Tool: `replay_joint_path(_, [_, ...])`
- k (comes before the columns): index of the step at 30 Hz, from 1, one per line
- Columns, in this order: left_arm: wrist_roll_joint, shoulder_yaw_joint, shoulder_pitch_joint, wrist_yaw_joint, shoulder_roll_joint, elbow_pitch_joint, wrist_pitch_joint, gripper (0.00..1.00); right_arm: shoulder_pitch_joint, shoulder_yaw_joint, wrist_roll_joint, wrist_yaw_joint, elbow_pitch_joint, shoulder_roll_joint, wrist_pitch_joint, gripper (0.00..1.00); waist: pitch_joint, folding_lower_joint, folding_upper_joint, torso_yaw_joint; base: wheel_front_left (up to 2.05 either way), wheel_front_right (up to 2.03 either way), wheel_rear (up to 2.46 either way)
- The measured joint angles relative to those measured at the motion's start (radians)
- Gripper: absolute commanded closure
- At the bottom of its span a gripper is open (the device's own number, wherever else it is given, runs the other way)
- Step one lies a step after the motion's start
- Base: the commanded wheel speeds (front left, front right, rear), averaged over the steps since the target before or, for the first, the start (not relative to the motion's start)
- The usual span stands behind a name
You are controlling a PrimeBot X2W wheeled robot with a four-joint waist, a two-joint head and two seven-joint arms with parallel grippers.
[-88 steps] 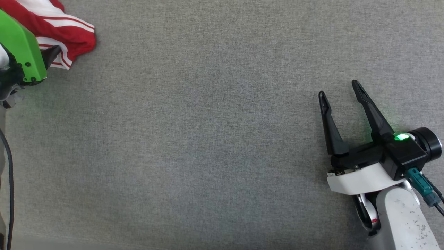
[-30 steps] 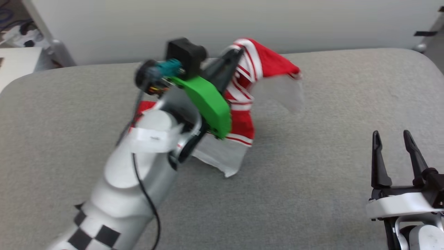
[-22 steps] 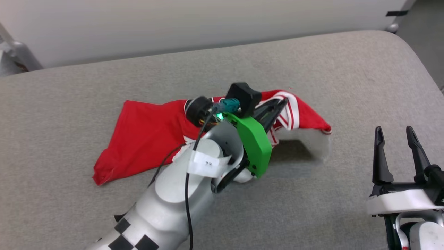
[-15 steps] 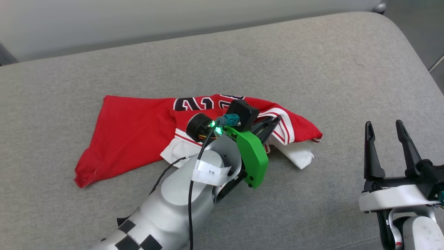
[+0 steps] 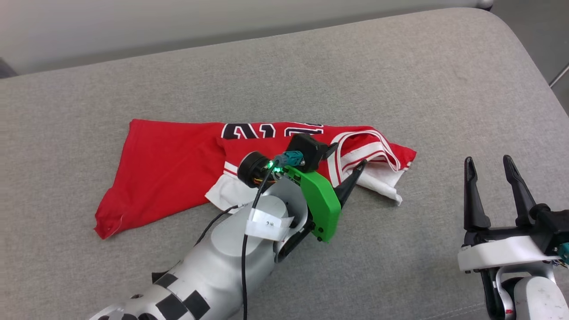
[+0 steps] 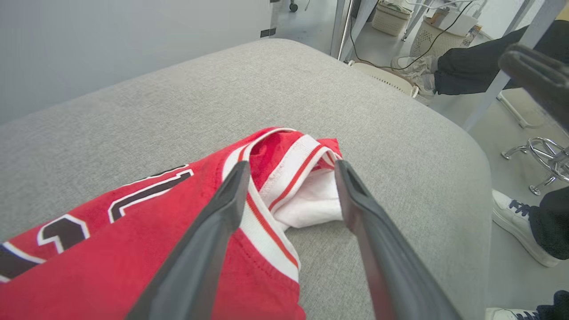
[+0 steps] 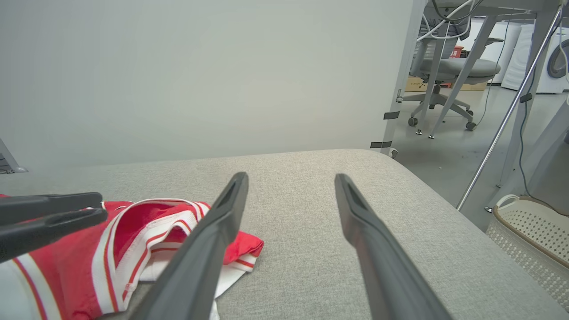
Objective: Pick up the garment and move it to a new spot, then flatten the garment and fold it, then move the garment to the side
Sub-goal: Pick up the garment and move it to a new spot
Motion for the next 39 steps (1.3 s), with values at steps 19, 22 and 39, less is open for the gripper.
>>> replay_joint_path(19, [0.076,0.343,0.196,0.143,0.178,-0.239,-0.089,0.0,0.098,-0.054,-0.044,0.0,-0.017,0.0,0.0,0.0,-0.167,0.0,-0.0001,0.202,0.0,0.0,0.0])
replay_joint_path(22, [0.125,0.418,0.299,0.157,0.207,-0.336,-0.089,0.0,0.114,-0.055,-0.044,0.0,-0.018,0.0,0.0,0.0,-0.193,0.0,-0.0001,0.223,0.0,0.0,0.0])
replay_joint_path(39, [0.316,0.691,0.735,0.134,0.118,-0.588,-0.089,0.0,0.168,-0.038,-0.026,0.0,-0.025,0.0,0.0,0.0,-0.262,0.0,0.0,0.252,0.0,0.0,0.0])
